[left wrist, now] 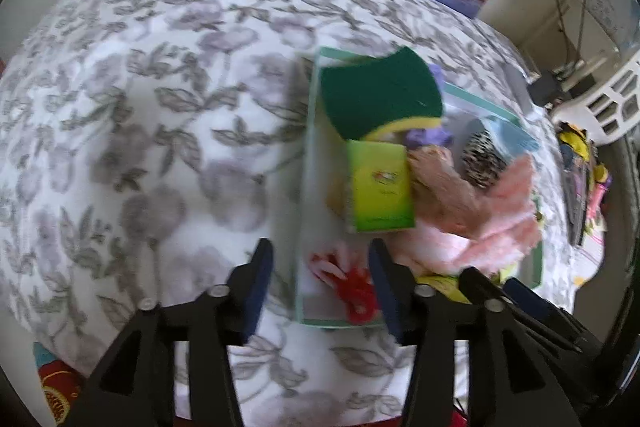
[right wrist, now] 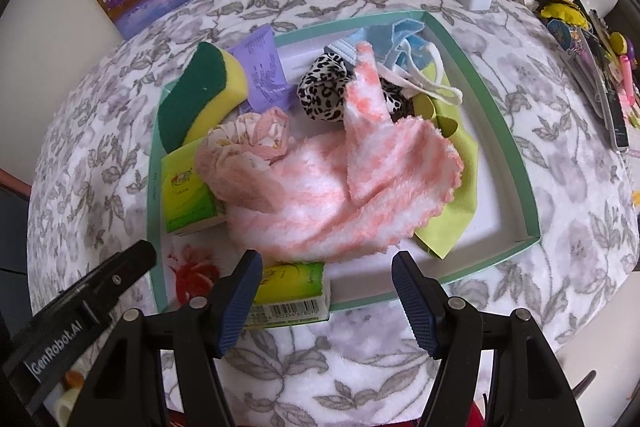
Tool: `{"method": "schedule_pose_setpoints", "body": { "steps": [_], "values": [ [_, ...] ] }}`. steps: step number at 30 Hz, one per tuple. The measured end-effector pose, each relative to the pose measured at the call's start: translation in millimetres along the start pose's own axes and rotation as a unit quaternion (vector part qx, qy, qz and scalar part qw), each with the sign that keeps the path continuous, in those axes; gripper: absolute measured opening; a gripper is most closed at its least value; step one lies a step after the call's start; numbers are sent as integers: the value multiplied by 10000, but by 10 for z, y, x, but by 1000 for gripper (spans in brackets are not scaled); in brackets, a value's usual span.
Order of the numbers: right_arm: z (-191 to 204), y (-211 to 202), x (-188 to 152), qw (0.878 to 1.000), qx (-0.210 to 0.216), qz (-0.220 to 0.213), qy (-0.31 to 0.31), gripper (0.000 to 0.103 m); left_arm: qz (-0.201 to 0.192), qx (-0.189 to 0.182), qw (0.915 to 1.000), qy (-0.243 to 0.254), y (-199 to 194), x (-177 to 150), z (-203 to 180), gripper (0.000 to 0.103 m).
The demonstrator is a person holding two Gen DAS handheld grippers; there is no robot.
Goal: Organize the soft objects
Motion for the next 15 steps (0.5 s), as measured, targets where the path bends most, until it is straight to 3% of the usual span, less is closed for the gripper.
{"method": "schedule_pose_setpoints", "body": {
  "steps": [4,6,12,15],
  "values": [
    [15,-3,-11,9999,-112,40,-27,74,-163,208,9995,-176,-57,23,132,73],
    [22,-3,-11,9999,-153,41,-54,82,-193,292,9990,-260,-68,23,206,83],
    [59,-30,-28,9996,-268,-18,-129,103,-355,712,9961,-388,-88,5,348,87],
    [72,-58,-45,9996,-255,-59,-135,103,-413,911,9943,-363,-111,-10,395,87]
  ]
}}
Point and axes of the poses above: each gripper's, at about its wrist camera, not at the fingertips, and y roughly the way its jaws point, z to its left, x to its top, the point moved 4 cm from there along y, roughly the way its jaws point, and after that the axes turned 14 degrees about z, right-handed, at the moved point
